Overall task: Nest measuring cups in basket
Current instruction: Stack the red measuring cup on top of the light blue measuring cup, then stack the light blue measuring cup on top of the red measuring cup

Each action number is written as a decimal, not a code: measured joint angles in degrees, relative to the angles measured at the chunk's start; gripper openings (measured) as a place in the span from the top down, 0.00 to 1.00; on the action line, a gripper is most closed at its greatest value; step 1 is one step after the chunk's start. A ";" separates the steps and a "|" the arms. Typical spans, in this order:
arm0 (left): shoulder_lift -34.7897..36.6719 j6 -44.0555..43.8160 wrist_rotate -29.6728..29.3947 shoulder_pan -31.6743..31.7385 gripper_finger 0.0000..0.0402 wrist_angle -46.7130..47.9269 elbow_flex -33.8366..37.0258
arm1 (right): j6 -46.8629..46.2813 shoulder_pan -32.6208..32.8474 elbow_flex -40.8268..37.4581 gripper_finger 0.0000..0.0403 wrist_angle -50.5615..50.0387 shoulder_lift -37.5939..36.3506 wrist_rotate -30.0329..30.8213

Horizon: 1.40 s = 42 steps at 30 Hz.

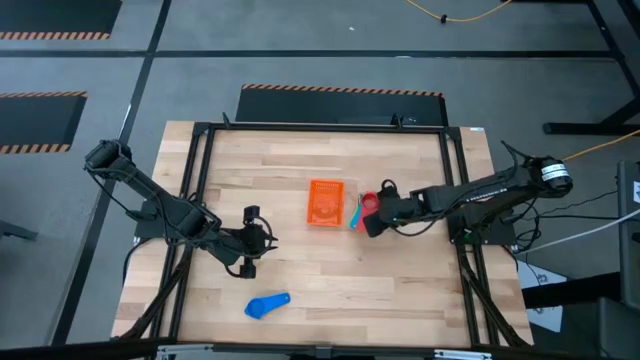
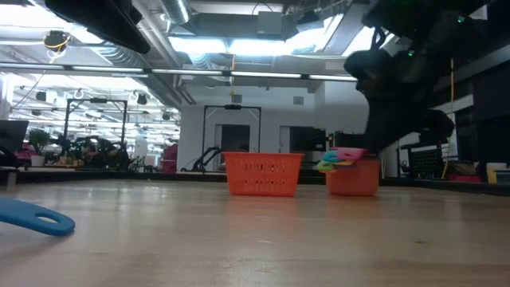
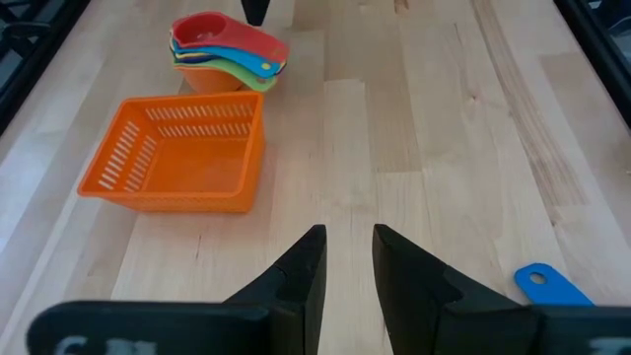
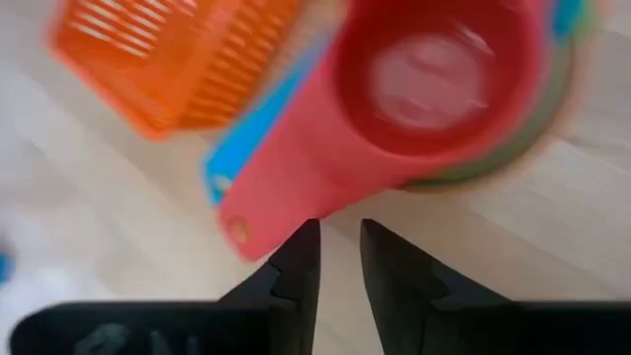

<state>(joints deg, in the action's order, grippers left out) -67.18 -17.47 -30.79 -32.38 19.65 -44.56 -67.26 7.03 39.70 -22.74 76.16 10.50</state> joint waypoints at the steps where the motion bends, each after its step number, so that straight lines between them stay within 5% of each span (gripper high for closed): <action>1: 0.00 0.00 0.01 -0.02 0.80 0.00 0.00 | 0.14 0.00 0.00 0.80 1.09 -0.02 0.01; 16: 0.00 -2.84 0.81 -0.02 0.80 0.01 0.00 | 7.50 1.15 0.00 0.80 5.45 -3.98 -3.49; 28: 0.00 -35.92 16.25 -1.65 0.80 1.42 0.00 | 12.19 4.59 0.00 0.80 5.13 -10.29 -3.53; 42: -1.19 -62.83 14.58 -12.38 0.80 3.65 -0.04 | 17.01 4.70 0.00 0.80 4.92 -10.26 -2.67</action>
<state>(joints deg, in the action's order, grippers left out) -68.37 -80.31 -16.21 -44.76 23.30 -44.60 -50.25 11.73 39.70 -17.82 65.90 7.82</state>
